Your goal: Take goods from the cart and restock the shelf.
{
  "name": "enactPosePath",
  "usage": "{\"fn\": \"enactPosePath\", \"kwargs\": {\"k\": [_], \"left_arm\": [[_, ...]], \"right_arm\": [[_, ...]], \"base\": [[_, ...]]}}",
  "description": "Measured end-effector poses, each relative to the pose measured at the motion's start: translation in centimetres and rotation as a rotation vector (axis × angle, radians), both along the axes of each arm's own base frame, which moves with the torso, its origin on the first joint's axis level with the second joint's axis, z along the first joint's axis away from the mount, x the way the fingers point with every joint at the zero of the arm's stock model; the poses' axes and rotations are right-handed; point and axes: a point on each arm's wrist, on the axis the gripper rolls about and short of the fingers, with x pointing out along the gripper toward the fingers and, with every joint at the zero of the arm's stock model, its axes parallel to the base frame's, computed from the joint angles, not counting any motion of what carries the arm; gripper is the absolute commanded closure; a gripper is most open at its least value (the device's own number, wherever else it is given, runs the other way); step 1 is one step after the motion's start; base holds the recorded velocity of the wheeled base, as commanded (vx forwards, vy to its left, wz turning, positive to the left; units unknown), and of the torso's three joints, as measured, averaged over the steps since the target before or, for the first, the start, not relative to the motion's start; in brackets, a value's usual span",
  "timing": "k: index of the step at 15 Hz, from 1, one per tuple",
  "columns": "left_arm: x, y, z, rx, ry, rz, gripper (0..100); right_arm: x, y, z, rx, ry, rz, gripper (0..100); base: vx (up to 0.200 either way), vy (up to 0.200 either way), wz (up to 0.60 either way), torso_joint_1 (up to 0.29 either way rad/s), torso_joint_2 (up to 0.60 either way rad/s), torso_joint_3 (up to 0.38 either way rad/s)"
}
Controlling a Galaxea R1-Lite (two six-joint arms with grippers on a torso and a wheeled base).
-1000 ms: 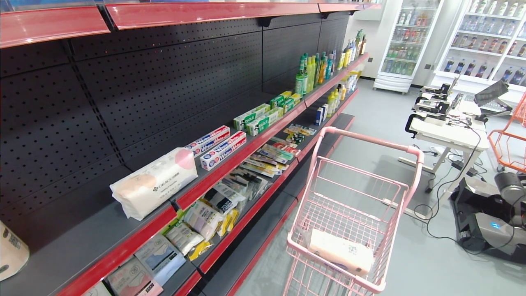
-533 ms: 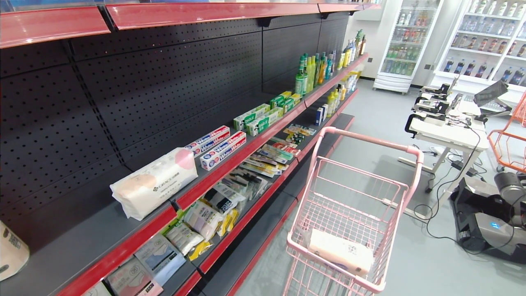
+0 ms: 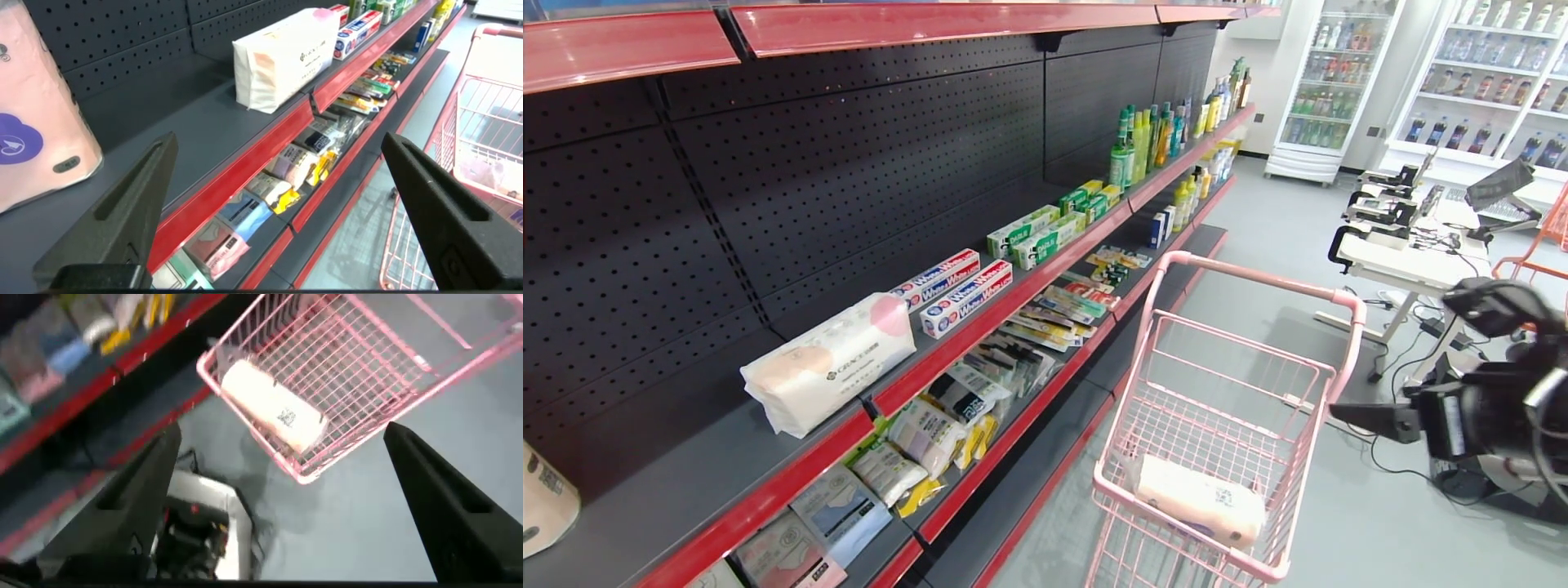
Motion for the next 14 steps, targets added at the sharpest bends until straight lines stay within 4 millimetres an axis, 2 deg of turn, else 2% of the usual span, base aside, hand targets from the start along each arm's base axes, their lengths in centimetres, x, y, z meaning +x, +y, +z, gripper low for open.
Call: {"fn": "enactPosePath", "kwargs": {"k": [3, 5, 6, 10, 14], "left_arm": [[0.0, 0.0, 0.0, 0.000, 0.000, 0.000, 0], [0.0, 0.0, 0.0, 0.000, 0.000, 0.001, 0], [0.0, 0.0, 0.0, 0.000, 0.000, 0.000, 0], [0.0, 0.0, 0.0, 0.000, 0.000, 0.000, 0], [0.0, 0.0, 0.0, 0.000, 0.000, 0.000, 0]], "right_arm": [[6.2, 1.2, -5.1, -0.169, 0.107, 0.315, 0], [9.0, 2.3, -8.3, -0.284, 0.132, 0.499, 0], [10.0, 2.9, -9.4, -0.319, 0.146, 0.534, 0], [12.8, 4.6, -12.0, -0.383, 0.186, 0.565, 0], [13.1, 5.3, -13.7, -0.400, 0.233, 0.582, 0]], "base": [[0.000, 0.000, 0.00, 0.000, 0.00, 0.000], [0.000, 0.000, 0.00, 0.000, 0.00, 0.000], [0.000, 0.000, 0.00, 0.000, 0.00, 0.000], [0.000, 0.000, 0.00, 0.000, 0.00, 0.000], [0.000, 0.000, 0.00, -0.019, 0.03, 0.020]]}}
